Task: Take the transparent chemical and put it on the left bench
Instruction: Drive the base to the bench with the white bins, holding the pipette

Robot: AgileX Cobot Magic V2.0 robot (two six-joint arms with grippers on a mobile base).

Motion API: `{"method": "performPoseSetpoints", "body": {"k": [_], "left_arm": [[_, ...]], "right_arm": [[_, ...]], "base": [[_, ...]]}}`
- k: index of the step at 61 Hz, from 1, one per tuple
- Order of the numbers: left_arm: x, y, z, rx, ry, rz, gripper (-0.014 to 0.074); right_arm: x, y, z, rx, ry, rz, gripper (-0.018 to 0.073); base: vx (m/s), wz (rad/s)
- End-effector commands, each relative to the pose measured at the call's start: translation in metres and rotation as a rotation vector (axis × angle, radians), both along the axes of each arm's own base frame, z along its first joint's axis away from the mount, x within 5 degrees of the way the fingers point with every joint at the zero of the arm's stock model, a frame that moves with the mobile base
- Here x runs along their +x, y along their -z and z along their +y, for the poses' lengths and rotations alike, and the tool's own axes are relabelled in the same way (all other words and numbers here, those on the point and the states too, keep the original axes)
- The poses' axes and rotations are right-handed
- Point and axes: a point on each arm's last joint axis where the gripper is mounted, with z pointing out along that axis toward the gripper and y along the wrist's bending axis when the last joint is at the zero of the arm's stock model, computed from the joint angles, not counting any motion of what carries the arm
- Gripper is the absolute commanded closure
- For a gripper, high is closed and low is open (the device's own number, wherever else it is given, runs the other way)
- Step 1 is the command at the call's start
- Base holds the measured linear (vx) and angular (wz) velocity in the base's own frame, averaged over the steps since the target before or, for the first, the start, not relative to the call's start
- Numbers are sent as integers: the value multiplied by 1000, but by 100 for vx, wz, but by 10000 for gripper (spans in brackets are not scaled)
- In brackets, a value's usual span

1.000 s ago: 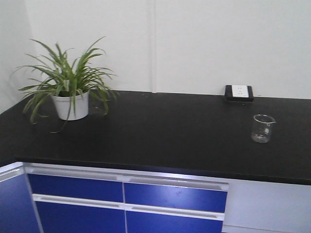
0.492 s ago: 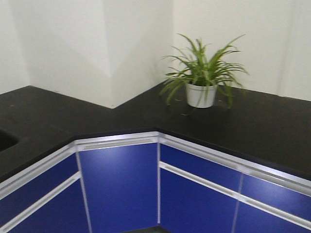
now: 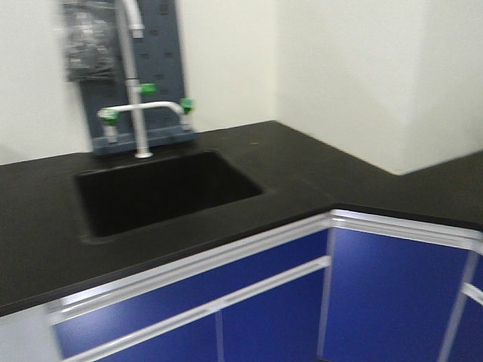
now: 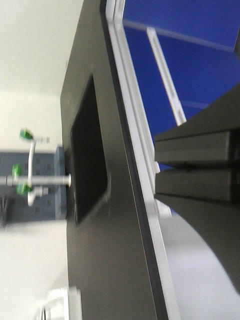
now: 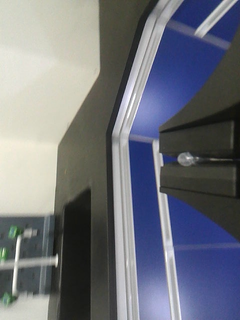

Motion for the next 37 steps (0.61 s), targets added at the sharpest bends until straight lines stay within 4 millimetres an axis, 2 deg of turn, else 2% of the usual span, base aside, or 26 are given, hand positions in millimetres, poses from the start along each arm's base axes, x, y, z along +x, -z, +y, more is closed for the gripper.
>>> {"method": "performPoseSetpoints", "body": {"k": [1,37], "left_arm": [[-1,-3,0,-14,1,-81,600],[-1,-3,0,-14,1,-81,600]], "right_arm": [[1,-12,3,10,-31,-56,566],[1,-12,3,10,-31,-56,566]], "base": [[0,85],[10,74]]}}
